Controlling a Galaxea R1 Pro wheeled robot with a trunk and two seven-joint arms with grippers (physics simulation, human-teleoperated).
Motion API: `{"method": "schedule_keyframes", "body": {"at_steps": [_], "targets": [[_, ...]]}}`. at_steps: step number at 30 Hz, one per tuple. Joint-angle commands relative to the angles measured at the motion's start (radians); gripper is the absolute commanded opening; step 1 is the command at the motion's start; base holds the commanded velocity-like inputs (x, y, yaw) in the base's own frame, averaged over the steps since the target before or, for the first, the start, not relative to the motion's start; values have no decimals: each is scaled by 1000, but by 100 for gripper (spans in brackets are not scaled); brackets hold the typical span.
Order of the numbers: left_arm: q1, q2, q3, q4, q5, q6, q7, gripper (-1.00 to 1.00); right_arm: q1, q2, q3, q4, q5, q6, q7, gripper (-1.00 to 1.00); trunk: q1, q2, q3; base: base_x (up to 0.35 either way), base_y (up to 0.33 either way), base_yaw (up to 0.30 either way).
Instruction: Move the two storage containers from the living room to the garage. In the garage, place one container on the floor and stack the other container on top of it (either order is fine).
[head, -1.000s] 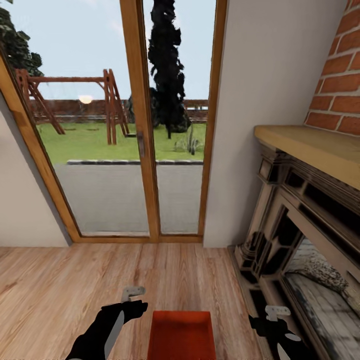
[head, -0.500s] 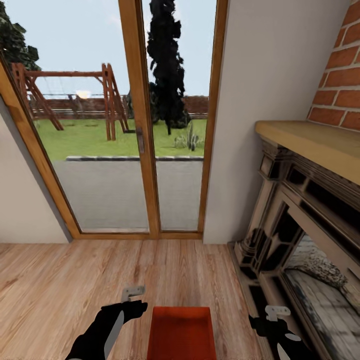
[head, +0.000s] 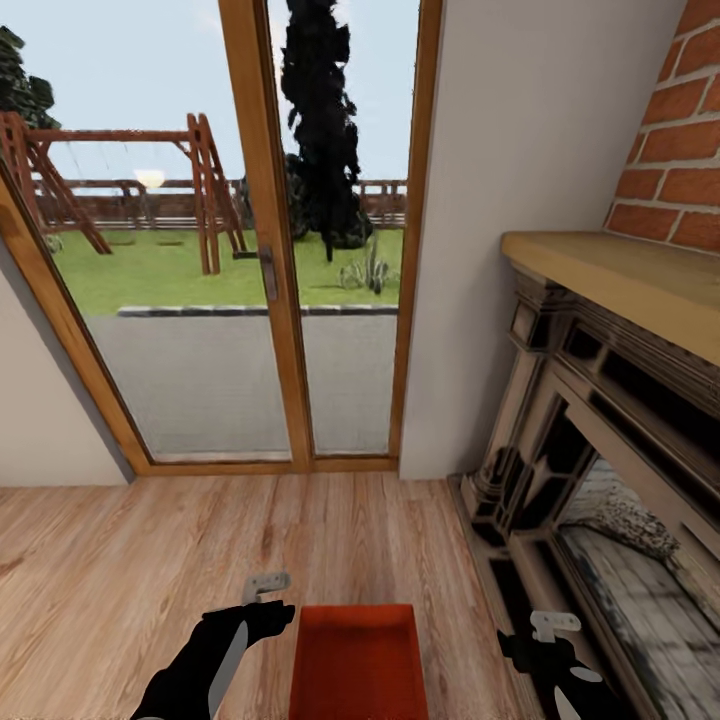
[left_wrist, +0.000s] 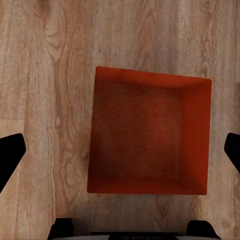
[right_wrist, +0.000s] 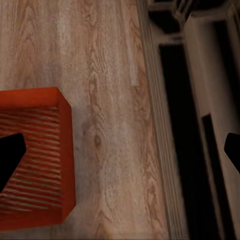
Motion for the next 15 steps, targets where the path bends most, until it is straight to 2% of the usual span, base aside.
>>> {"method": "schedule_keyframes", "body": {"at_steps": [1, 15], "targets": [[-1, -1, 4, -2, 3, 6, 0, 100, -1, 0, -1, 0, -9, 0, 5, 100, 0, -2, -4, 0, 0, 38], [-1, -1, 4, -2, 3, 6, 0, 100, -1, 0, -1, -1, -7, 0, 5, 100, 0, -2, -26, 0, 0, 73]]}}
